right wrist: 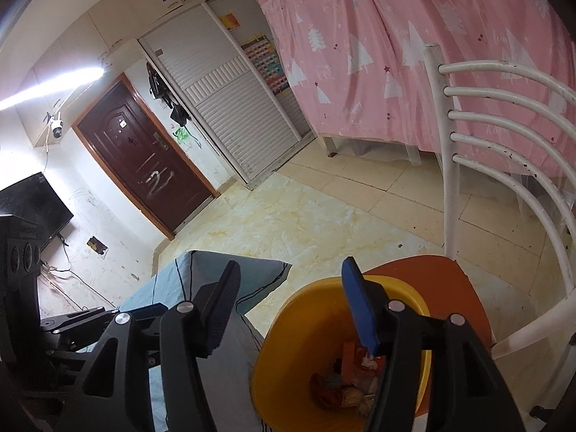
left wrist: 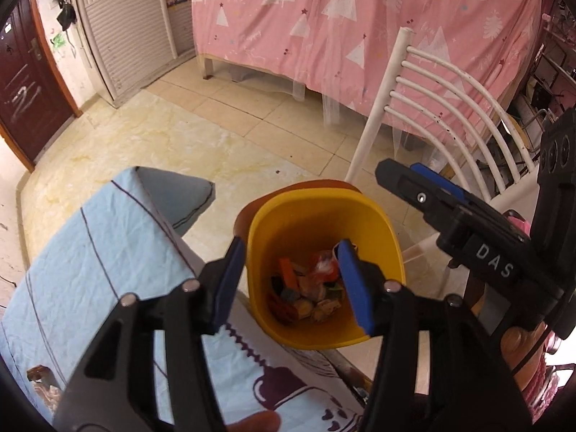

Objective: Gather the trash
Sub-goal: 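Open the left tool over the yellow bin while the right tool opens too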

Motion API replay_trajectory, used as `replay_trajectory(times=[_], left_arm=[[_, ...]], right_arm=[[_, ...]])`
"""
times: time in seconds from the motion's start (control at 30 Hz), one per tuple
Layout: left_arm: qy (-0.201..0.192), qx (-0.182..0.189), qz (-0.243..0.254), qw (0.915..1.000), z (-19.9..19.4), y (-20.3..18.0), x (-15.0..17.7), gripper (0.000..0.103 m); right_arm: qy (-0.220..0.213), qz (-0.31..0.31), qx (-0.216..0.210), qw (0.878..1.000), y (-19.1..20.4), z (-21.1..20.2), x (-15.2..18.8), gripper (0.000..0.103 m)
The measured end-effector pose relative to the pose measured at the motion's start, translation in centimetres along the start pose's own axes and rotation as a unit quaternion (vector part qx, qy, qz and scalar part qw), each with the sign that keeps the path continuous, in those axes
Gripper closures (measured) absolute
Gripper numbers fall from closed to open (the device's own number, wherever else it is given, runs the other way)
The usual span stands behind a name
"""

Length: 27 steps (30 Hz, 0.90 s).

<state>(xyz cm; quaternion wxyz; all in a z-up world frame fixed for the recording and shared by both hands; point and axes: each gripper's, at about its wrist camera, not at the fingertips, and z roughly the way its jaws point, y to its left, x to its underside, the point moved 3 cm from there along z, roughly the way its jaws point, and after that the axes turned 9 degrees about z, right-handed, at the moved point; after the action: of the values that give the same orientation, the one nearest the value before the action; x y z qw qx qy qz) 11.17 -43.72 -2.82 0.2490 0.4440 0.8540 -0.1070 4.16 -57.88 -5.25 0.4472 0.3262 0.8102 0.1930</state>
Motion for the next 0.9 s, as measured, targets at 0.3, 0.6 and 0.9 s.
replay_trajectory(times=[0.3,0.6,0.9], left_arm=[[-0.008,-0.023,-0.003,0.9997,-1.5,1.4,0.6,0.051],[-0.029,-0.050,-0.025,0.9980,-4.5,4.2,1.9,0.051],[-0.048,-0.079,-0.058,0.9940,-7.9,8.6,4.6,0.051]], right_arm=[[0.000,-0.011,-0.003,1.000,1.1,0.0,0.1,0.051],[0.007,-0.032,-0.019,0.999,4.0,0.2,0.8,0.050],[0.018,-0.064,-0.034,0.997,7.9,0.6,2.3,0.049]])
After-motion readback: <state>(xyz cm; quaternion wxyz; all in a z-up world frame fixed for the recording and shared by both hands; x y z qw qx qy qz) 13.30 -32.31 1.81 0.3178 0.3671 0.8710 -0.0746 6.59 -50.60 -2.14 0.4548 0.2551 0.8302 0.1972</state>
